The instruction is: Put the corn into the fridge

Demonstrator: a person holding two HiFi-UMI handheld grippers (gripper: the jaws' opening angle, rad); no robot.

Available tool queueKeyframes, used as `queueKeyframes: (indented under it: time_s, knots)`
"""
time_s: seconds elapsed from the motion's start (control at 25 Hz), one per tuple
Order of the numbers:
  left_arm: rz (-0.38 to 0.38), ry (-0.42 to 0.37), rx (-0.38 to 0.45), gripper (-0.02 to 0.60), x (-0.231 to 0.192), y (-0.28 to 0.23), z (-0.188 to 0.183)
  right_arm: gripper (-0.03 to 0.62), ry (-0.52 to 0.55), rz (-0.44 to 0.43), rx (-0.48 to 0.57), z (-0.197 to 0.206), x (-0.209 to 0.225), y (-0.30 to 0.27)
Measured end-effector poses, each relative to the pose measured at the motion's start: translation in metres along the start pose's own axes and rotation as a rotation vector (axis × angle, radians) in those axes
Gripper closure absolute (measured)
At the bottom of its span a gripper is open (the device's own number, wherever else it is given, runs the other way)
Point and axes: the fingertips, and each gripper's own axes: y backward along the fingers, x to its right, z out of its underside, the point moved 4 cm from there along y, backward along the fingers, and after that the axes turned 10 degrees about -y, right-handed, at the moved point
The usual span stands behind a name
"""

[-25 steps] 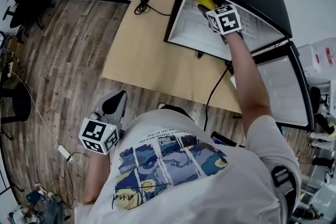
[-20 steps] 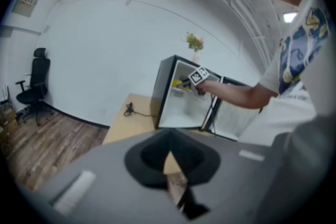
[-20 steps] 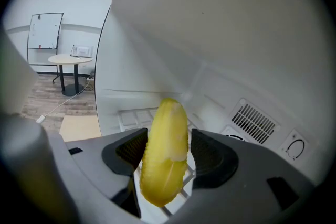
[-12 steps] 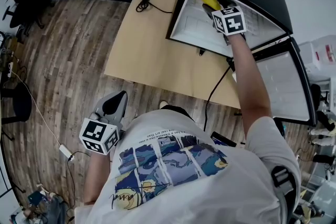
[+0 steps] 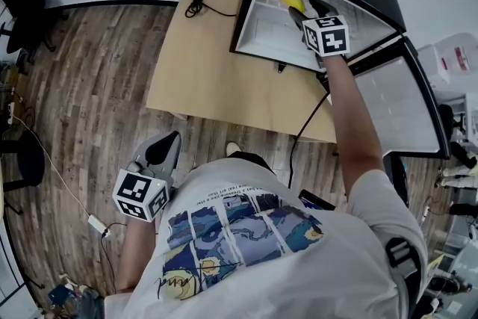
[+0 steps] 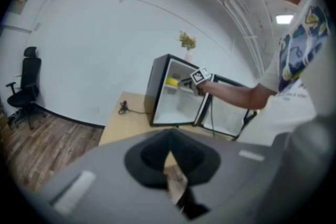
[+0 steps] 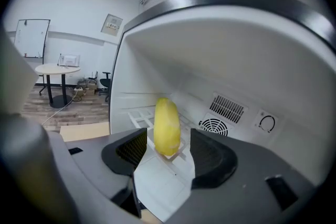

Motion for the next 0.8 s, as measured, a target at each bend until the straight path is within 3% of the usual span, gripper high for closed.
queueKeyframes:
  time_s: [0.44,0.8]
  knots:
    - [0.051,-0.042,0.003,0.572,0.003,0.021,0.006,0.355,-0.078,0.034,0.04,0.018,-0.017,0.052]
    - [0.088,-0.05,-0.002,0.572,0.005,0.042,0.019,0.49,-0.174,0.049,0.102,0.046,-0.059,0.106]
